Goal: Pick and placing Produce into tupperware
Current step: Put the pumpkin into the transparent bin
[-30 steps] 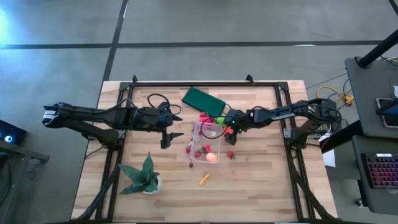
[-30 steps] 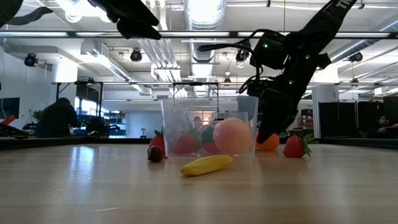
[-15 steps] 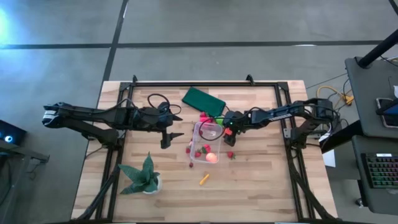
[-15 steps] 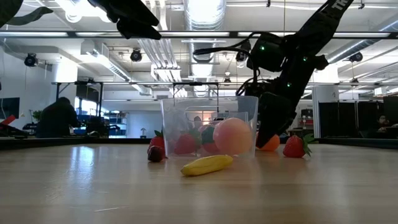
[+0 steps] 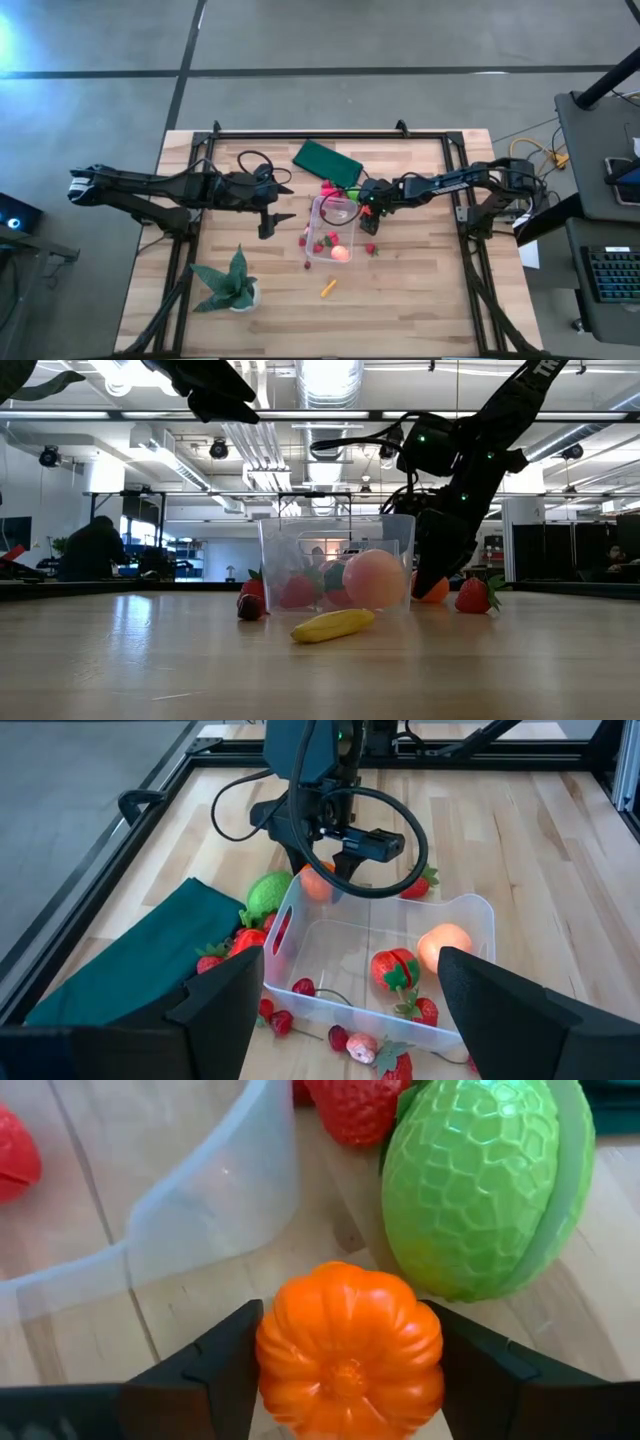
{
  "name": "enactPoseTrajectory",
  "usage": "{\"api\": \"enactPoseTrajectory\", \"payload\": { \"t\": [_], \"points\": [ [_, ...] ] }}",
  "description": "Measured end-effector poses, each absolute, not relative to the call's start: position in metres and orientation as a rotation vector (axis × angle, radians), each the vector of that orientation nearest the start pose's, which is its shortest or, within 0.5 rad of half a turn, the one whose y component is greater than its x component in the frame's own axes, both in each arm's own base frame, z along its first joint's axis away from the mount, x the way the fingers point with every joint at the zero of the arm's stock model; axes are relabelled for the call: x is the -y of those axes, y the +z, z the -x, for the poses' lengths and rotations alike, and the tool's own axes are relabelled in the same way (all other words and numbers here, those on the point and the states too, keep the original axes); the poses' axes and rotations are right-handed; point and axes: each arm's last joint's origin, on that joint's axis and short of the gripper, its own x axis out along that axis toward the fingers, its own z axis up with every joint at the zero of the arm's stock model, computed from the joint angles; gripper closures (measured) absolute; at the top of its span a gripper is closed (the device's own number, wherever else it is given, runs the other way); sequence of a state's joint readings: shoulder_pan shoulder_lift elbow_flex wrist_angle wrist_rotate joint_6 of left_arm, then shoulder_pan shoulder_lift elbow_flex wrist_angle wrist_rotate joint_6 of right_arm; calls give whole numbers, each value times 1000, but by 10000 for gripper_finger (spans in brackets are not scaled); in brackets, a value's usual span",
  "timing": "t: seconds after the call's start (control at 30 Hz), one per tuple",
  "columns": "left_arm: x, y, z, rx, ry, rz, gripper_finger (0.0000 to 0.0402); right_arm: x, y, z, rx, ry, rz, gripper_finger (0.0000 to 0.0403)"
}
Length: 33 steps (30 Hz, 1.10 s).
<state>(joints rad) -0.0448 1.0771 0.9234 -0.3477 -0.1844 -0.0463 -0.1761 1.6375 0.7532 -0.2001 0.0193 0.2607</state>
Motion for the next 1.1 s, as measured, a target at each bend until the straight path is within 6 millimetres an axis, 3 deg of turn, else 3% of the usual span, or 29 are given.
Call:
{"api": "enactPoseTrajectory", "payload": {
  "t": [0.17,0.3,0.5,0.67,0.83,1.1],
  "points": [
    [5,311,-231,-495,148,-12,118,50,132,-279,-1051,-326,-352,159],
    [5,311,-231,-496,148,-12,118,48,146,-275,-1015,-296,-384,161],
    [5,312,-231,-492,148,-12,118,44,182,-255,-982,-294,-388,171],
    [5,313,-231,-481,148,-11,118,44,224,-250,-811,-283,-389,160],
    [5,314,-232,-463,148,-9,118,48,242,-270,-742,-282,-388,162],
    [5,314,-232,-468,148,-9,118,46,239,-332,-834,-72,-449,154]
  ]
}}
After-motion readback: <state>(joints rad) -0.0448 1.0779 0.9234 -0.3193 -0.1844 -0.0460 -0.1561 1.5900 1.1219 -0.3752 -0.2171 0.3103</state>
